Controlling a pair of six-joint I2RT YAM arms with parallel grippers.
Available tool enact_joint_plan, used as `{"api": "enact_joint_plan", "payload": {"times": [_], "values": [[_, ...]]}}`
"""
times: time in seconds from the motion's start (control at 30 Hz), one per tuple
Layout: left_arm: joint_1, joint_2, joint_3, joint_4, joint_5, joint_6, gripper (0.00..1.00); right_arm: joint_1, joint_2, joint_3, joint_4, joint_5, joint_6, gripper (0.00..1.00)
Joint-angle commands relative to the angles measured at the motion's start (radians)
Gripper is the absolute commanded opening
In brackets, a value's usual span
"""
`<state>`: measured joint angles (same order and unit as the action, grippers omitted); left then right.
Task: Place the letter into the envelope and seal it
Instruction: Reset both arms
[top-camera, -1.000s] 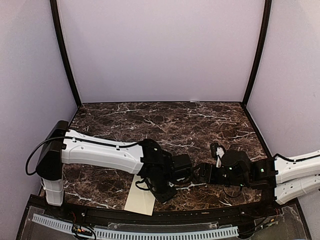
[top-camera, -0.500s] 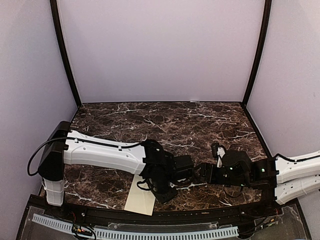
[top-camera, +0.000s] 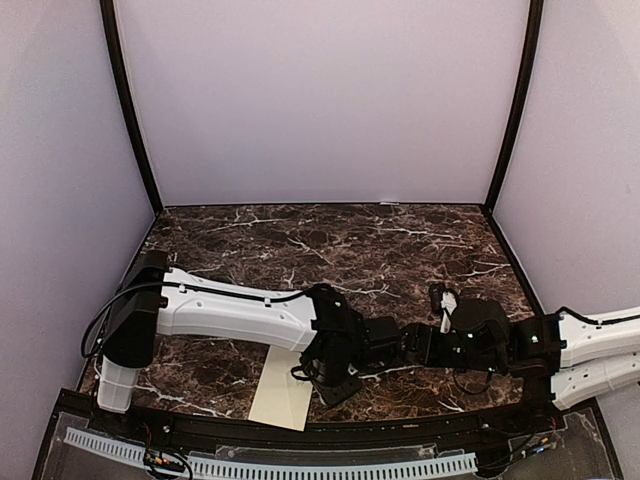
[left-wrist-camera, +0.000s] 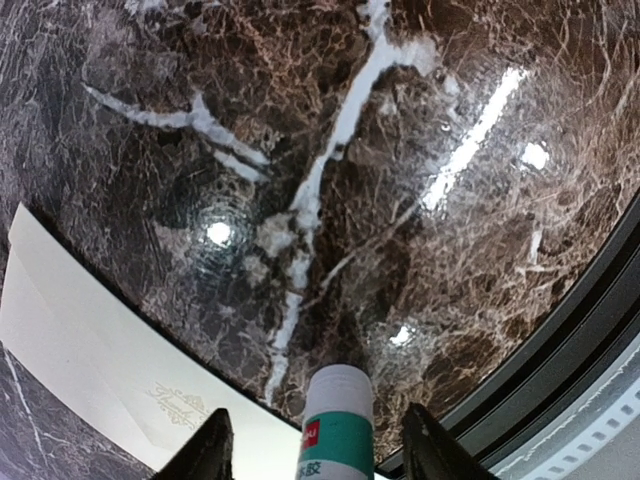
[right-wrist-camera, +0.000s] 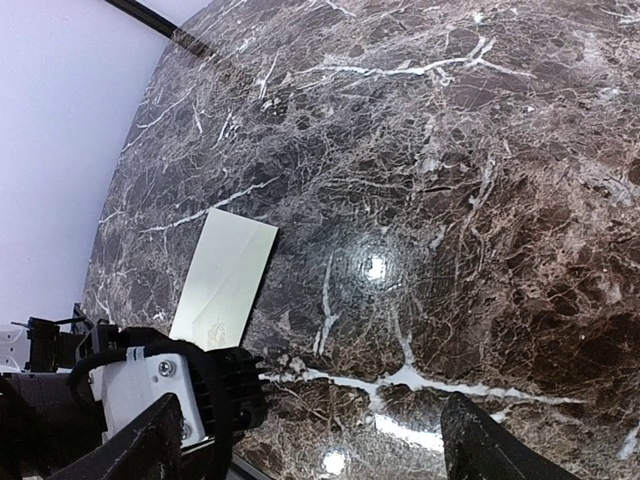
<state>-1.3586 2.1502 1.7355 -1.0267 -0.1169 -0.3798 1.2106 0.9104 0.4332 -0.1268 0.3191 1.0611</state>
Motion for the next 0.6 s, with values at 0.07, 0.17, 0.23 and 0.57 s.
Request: {"api": "enact_joint_plan", "payload": {"times": [0.07, 0.17, 0.23, 0.57], "values": [[0.007, -0.060, 0.046, -0.012, 0.008, -0.011, 0.66, -0.002, -0.021, 0.025, 0.003, 0.018, 0.013, 0.86], [0.008, -0.094, 0.063, 0.006, 0.036, -0.016, 0.74, -0.003, -0.029, 0.027, -0.005, 0.021, 0.010, 0.86], [0.012, -0.124, 0.070, 0.025, 0.053, -0.020, 0.79, -0.003, -0.036, 0.031, -0.019, 0.028, 0.007, 0.87], [0.083, -0.351, -0.041, 0.195, 0.106, -0.016, 0.82, -0.050, -0.065, 0.083, -0.109, 0.032, -0.064, 0.96]]}}
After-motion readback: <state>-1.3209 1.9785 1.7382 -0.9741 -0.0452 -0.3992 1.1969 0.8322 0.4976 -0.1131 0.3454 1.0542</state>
